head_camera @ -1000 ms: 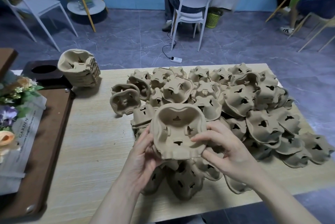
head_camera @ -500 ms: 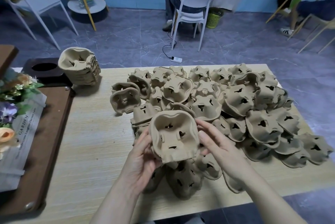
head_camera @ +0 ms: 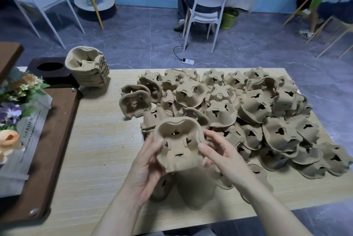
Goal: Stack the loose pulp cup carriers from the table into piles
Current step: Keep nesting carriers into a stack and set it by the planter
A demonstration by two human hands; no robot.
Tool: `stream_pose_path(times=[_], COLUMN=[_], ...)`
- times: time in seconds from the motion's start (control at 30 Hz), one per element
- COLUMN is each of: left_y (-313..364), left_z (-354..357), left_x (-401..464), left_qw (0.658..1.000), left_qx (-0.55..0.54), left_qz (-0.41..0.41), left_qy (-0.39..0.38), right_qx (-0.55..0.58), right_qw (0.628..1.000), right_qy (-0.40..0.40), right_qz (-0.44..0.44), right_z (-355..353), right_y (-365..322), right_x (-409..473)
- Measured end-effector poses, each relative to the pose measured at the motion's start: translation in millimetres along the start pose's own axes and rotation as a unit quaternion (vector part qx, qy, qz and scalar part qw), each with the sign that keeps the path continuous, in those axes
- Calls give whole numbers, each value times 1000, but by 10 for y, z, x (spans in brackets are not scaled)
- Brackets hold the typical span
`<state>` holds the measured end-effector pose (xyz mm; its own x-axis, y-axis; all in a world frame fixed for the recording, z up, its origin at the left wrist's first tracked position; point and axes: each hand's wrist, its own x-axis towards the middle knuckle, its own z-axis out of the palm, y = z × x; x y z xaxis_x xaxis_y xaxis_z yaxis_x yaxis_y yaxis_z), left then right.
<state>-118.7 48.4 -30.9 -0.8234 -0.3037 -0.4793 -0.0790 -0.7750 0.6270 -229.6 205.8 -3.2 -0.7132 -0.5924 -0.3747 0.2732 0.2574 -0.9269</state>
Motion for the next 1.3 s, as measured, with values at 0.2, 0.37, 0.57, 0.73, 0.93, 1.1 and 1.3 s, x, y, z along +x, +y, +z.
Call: stream_pose_path(times=[0.2,0.37,0.57,0.73,0.93,1.1,1.3], left_y=[24,77,135,125,79,54,16], left_z=[-168,-276,-306,-320,-309,-233,-137], left_x=[-6,-41,-90,-127,-117,-61,-15], left_qw=[998,996,995,994,994,994,995], left_qx=[-16,-39,-26,-31,-38,-45,-34], left_qz=[35,41,56,58,49,39,38], left_qy=[40,73,80,83,86,88,89], right_qx=[-225,-435,-570,-534,-303,-41,52], right_qw=[965,879,805,819,924,979,971], right_qy=[85,118,117,158,194,175,210], right_qz=[-107,-152,-113,-139,-128,-99,-102], right_z=[-135,-221,-143,-146,-235,-239,-157], right_y=[44,-24,63,58,-230,-494,-641], right_x=[443,862,1070,1040,820,468,158])
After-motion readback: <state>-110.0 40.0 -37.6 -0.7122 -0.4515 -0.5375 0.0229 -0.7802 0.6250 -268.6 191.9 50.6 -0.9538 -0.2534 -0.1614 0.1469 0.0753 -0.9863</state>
